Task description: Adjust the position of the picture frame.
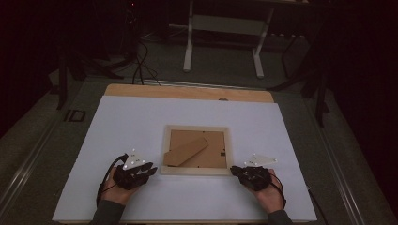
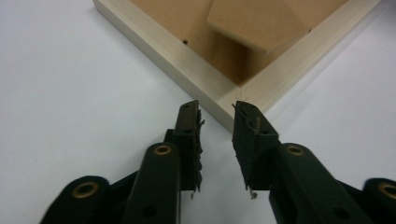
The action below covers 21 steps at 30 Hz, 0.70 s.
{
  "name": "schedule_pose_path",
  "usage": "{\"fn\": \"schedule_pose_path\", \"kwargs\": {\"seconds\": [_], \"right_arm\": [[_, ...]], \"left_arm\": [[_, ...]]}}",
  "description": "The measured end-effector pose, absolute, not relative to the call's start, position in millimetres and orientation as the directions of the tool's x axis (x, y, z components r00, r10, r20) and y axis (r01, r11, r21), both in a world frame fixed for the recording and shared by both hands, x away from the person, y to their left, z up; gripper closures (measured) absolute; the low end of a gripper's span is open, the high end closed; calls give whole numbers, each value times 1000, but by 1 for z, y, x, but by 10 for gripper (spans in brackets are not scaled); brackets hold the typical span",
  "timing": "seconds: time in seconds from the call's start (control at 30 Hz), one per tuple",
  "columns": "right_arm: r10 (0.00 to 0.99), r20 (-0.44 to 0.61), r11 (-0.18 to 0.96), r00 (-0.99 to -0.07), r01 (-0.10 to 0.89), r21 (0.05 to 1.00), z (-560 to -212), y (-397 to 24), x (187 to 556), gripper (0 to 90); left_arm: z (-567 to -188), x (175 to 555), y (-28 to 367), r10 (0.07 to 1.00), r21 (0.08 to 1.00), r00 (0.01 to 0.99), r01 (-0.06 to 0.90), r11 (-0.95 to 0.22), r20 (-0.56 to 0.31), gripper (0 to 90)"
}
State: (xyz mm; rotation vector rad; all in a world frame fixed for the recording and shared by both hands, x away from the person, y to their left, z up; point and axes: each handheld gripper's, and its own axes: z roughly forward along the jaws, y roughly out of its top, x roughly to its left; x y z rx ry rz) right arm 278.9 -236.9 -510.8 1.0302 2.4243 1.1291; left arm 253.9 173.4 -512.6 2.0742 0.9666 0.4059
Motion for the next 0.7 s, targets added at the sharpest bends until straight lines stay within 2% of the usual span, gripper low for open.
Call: {"fn": "schedule_pose_path", "kwargs": {"seconds": [0.07, 0.23, 0.5, 0.7], "right_arm": [[705, 47, 441, -708, 489, 753, -511, -237, 279, 827], [716, 49, 423, -696, 489, 763, -508, -241, 281, 802], [734, 63, 395, -677, 499, 772, -506, -248, 282, 769], [740, 60, 387, -670, 497, 777, -505, -250, 283, 747]], "left_arm": [[-511, 253, 173, 752, 781, 658, 495, -382, -49, 703], [-504, 252, 171, 754, 804, 654, 477, -356, -54, 612], [-492, 249, 179, 790, 856, 606, 455, -246, -96, 537], [-490, 250, 182, 801, 857, 588, 466, -221, -113, 502]]}}
